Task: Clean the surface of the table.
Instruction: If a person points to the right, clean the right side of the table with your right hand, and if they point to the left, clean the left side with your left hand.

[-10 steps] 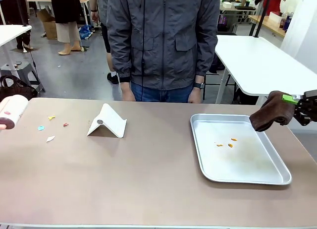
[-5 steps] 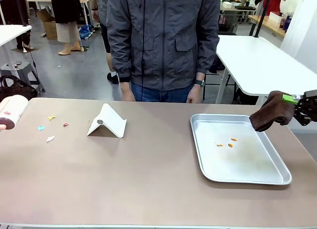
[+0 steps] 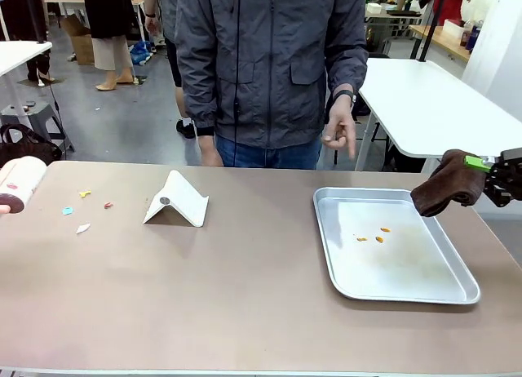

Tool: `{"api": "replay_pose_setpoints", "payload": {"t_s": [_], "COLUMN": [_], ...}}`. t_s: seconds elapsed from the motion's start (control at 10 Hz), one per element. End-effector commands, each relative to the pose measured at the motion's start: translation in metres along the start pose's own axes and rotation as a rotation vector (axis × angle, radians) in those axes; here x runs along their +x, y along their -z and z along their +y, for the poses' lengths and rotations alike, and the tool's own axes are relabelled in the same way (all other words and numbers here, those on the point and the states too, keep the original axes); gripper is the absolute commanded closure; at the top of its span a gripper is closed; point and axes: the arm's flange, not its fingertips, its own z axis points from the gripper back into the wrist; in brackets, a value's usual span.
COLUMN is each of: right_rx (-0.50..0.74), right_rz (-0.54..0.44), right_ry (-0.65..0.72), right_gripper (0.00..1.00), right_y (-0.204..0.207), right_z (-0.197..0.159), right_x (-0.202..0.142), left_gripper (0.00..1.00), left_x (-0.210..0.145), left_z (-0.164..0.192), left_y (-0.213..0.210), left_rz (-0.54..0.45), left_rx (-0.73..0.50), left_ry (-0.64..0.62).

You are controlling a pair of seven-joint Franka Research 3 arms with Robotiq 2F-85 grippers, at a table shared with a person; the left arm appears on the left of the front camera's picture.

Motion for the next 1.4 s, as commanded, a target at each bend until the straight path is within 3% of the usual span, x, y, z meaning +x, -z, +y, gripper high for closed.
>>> {"api": "replay_pose_setpoints", "payload": {"t_s": [0.0, 0.6, 0.7, 1.0, 1.3], "right_rx": [0.022, 0.022, 0.000, -0.288, -0.728], "right_rz": [-0.002, -0.002, 0.000, 0.113, 0.133], "right_ry": [0.012, 0.012, 0.000, -0.134, -0.246], "right_gripper": [1.00, 1.00, 0.90, 0.90, 0.90], "right_y": [-0.002, -0.002, 0.000, 0.022, 0.046], "right_z": [0.005, 0.005, 0.000, 0.009, 0.014], "right_x": [0.000, 0.000, 0.000, 0.004, 0.014], "left_gripper": [1.00, 1.00, 1.00, 1.00, 1.00], "left_x": [-0.004, -0.004, -0.004, -0.004, -0.004], "left_z": [-0.004, -0.004, -0.004, -0.004, -0.004], "left_y": [0.000, 0.000, 0.000, 0.000, 0.000], "left_rz": [-0.001, -0.001, -0.001, -0.001, -0.001], "left_rx": [0.000, 0.000, 0.000, 0.000, 0.000], "left_ry": [0.007, 0.007, 0.007, 0.007, 0.007]}}
